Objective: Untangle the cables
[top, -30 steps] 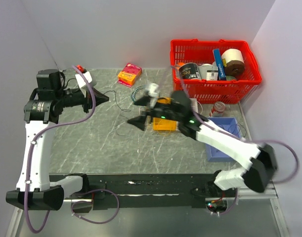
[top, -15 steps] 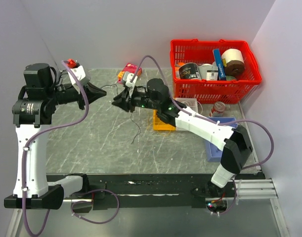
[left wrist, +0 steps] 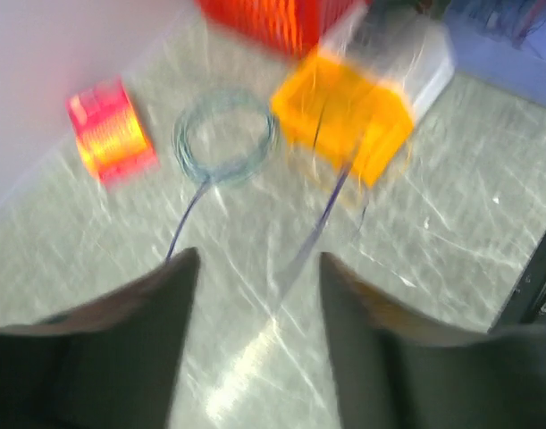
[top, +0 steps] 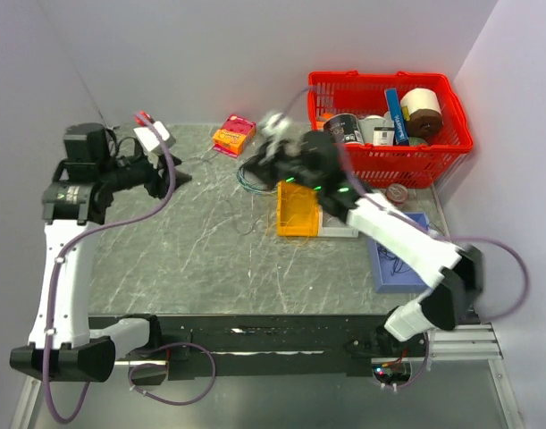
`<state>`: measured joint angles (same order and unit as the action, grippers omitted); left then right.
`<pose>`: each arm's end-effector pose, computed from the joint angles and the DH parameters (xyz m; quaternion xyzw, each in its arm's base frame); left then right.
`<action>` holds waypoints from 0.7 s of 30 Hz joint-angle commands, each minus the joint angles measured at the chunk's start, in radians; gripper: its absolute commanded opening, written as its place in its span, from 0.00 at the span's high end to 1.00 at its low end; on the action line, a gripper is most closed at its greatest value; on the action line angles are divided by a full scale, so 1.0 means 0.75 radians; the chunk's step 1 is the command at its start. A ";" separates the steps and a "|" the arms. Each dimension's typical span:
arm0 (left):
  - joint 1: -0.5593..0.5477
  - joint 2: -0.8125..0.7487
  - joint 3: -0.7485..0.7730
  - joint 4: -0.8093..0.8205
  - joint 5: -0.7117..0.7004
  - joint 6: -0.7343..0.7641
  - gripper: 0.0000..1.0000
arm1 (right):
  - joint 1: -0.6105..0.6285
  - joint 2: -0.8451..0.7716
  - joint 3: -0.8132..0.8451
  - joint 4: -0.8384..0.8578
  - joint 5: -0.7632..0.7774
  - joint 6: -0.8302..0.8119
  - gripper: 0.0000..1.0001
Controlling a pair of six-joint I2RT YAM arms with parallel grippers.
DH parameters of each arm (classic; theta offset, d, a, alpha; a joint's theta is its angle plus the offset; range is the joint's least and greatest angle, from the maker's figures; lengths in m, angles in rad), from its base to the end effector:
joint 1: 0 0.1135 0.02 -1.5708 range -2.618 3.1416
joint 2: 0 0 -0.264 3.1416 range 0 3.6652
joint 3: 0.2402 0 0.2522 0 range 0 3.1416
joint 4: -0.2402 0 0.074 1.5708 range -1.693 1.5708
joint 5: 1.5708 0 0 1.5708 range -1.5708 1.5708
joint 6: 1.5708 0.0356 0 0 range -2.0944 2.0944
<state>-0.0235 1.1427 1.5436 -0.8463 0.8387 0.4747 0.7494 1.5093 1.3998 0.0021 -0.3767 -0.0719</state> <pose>0.2001 -0.0312 0.4624 0.4010 0.6951 -0.2267 0.5519 0.2549 0.2550 0.3984 -0.4065 0.6202 0.3495 0.5727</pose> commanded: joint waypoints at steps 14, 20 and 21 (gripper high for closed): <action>-0.006 0.076 -0.628 0.441 -0.251 -0.050 0.04 | -0.913 -0.850 -0.080 -0.704 0.665 0.247 1.00; -0.006 0.117 -0.729 0.586 -0.249 -0.101 0.04 | -1.140 -0.965 -0.342 -0.690 0.735 0.270 1.00; -0.006 0.127 -0.741 0.601 -0.243 -0.107 0.04 | -1.159 -0.967 -0.381 -0.686 0.739 0.276 1.00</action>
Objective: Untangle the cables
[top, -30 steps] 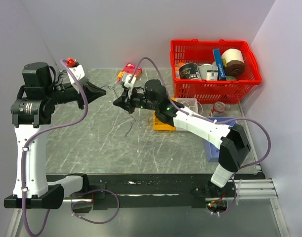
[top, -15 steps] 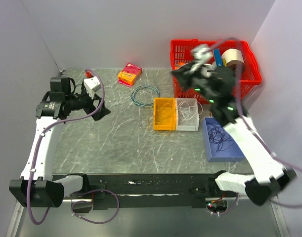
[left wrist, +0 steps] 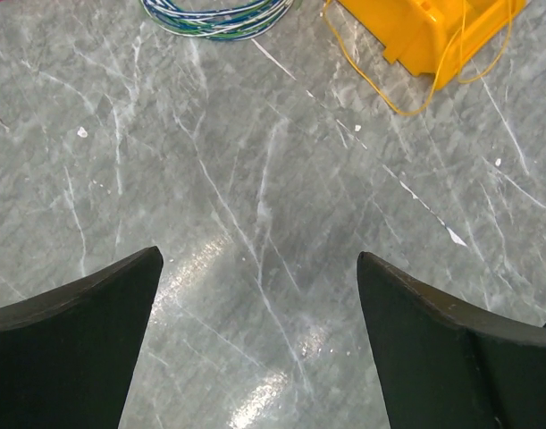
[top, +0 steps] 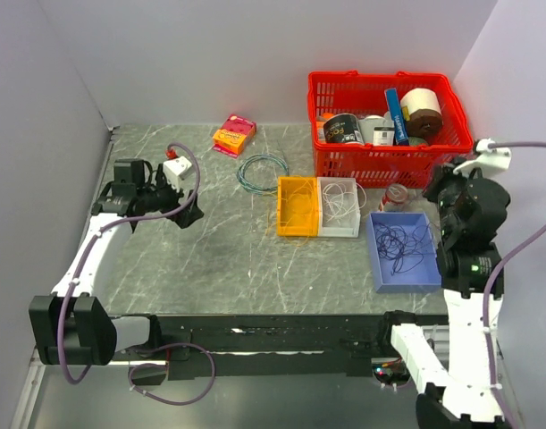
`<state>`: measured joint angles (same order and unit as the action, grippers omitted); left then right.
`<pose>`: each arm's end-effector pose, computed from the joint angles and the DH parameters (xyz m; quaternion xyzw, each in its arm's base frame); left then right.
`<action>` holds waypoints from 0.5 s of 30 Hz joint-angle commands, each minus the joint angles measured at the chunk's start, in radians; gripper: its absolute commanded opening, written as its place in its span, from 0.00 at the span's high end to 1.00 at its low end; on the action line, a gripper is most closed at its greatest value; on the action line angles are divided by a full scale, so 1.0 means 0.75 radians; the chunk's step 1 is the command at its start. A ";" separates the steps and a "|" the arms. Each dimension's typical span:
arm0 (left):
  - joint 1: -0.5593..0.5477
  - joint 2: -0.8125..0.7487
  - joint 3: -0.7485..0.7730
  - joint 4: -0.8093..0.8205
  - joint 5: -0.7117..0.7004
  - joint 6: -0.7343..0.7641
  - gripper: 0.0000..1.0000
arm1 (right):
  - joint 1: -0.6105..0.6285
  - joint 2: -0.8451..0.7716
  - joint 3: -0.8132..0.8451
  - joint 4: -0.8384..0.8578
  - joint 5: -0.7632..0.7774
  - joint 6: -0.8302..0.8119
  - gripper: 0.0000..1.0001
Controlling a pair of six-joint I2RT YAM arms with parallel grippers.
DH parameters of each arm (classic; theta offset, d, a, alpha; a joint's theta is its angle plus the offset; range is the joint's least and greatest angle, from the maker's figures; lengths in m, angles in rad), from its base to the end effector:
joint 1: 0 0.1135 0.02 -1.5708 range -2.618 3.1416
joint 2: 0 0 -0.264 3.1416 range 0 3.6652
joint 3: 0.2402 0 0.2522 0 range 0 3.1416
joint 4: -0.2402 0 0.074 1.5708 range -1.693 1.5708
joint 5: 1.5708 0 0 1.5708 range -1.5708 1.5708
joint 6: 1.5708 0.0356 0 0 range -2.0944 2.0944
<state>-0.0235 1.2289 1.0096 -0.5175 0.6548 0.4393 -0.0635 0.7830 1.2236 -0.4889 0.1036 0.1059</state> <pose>0.2588 -0.0278 0.2988 0.3253 0.8128 -0.2085 0.4359 0.1376 -0.0124 0.4532 0.0968 0.7174 -0.0229 0.6895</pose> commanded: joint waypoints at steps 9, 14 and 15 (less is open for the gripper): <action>-0.003 0.043 -0.158 0.248 -0.034 -0.072 0.04 | -0.322 0.105 -0.474 0.106 -0.130 0.243 1.00; -0.003 0.037 -0.201 0.273 -0.051 -0.062 0.04 | -0.373 0.222 -0.564 0.120 -0.207 0.288 0.81; -0.003 0.037 -0.203 0.271 -0.053 -0.060 0.04 | -0.378 0.252 -0.568 0.120 -0.212 0.290 0.60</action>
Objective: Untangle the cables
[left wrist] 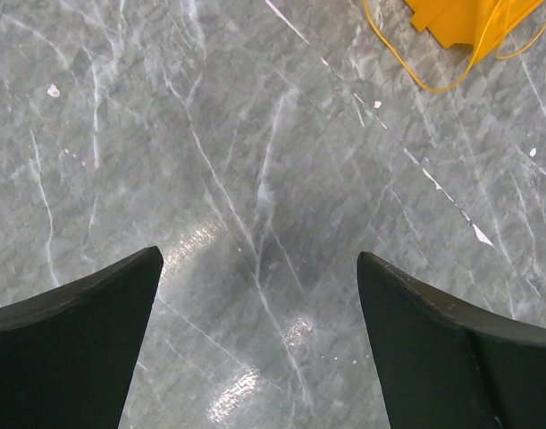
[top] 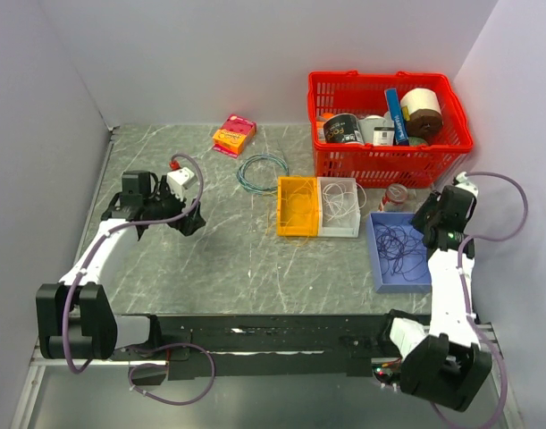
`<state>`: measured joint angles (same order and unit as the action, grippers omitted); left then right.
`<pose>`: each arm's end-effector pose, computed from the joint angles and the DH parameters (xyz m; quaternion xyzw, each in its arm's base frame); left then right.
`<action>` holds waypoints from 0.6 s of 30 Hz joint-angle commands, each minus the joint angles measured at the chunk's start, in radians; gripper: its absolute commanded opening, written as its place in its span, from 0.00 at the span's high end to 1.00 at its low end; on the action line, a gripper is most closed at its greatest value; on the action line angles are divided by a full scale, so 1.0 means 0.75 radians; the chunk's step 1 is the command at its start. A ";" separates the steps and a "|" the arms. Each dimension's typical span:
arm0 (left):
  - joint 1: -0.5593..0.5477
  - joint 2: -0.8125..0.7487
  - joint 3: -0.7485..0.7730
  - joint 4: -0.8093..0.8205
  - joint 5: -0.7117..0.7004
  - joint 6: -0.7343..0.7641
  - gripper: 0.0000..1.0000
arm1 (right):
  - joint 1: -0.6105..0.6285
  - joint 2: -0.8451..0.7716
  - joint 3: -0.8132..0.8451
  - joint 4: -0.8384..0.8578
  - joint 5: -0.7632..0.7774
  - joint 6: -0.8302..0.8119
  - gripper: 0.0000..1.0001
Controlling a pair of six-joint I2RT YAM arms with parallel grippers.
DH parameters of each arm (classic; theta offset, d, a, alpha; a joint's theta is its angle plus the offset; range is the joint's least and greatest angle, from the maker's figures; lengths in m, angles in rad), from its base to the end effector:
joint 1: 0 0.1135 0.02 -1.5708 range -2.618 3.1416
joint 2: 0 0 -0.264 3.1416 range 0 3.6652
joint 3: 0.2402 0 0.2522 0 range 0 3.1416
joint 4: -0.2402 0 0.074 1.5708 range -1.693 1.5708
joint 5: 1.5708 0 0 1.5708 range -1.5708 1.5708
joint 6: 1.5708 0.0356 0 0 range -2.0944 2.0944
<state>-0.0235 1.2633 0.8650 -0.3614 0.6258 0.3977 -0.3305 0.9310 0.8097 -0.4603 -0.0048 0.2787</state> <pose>0.2632 -0.0270 0.2546 0.3015 0.8296 -0.2081 0.4214 0.1934 -0.0662 0.2950 0.2629 0.8400 -0.0102 0.4746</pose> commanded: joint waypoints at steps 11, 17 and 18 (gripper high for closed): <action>-0.001 0.021 0.033 0.071 -0.026 -0.023 0.04 | -0.019 -0.053 0.015 0.037 0.033 0.044 0.00; 0.029 0.003 -0.069 0.319 -0.216 -0.229 0.04 | 0.139 -0.208 -0.042 0.220 0.015 -0.099 0.00; 0.070 -0.001 -0.116 0.377 -0.233 -0.280 0.04 | 0.189 -0.267 -0.075 0.340 0.017 -0.195 0.00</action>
<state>-0.0185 1.2789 0.8425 -0.2722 0.5583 0.3386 -0.3065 0.8330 0.7948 -0.4217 -0.0006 0.2775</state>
